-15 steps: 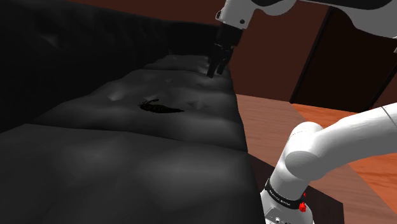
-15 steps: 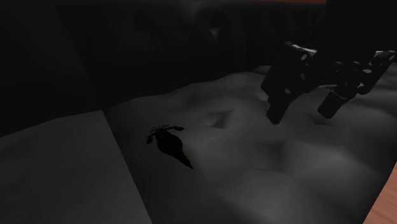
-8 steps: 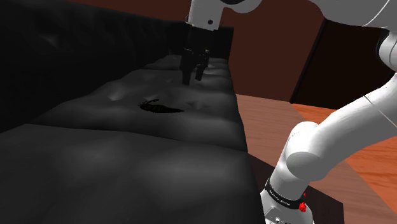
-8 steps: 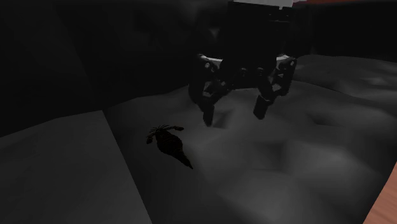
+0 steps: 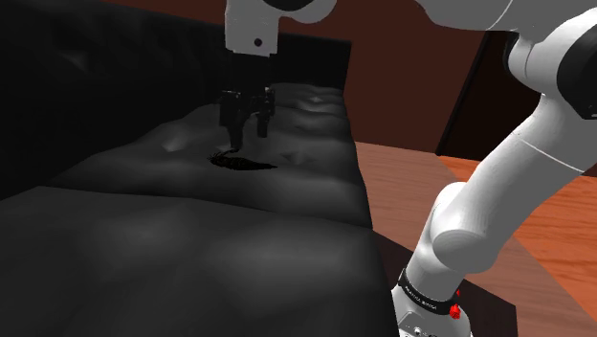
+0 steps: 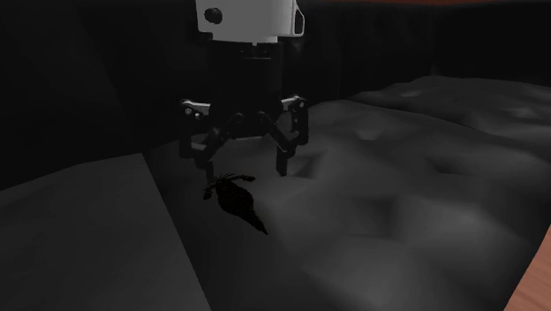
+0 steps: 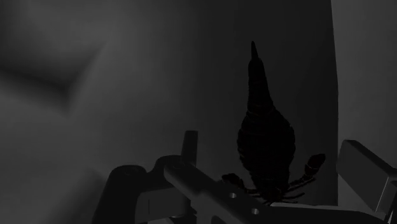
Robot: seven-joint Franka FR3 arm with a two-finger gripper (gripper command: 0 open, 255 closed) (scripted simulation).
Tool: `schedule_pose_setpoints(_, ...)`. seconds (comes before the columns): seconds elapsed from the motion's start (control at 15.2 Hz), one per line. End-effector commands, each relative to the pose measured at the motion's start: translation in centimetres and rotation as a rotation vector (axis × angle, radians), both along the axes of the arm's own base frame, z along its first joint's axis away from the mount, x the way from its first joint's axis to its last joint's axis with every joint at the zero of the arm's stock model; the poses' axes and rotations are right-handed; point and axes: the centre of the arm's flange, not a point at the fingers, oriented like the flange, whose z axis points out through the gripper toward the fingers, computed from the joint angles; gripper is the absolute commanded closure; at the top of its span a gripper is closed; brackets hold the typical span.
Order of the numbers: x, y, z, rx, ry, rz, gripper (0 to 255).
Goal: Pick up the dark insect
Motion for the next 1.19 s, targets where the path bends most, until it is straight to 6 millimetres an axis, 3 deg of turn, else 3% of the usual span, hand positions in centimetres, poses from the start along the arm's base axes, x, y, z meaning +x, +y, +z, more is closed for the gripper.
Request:
schedule_pose_setpoints(0.0, 0.4, 1.6, -0.9, -0.002, 0.015, 0.006, 0)
schedule_pose_setpoints(0.4, 0.4, 1.6, -4.0, -0.002, 0.015, 0.006, 0)
schedule_pose_setpoints(0.59, 0.4, 1.6, -4.3, -0.002, 0.015, 0.006, 0)
schedule_pose_setpoints(0.66, 0.3, 1.6, -4.4, -0.002, 0.015, 0.006, 255)
schedule_pose_setpoints(1.12, 0.3, 1.6, -4.4, -0.002, 0.015, 0.006, 255)
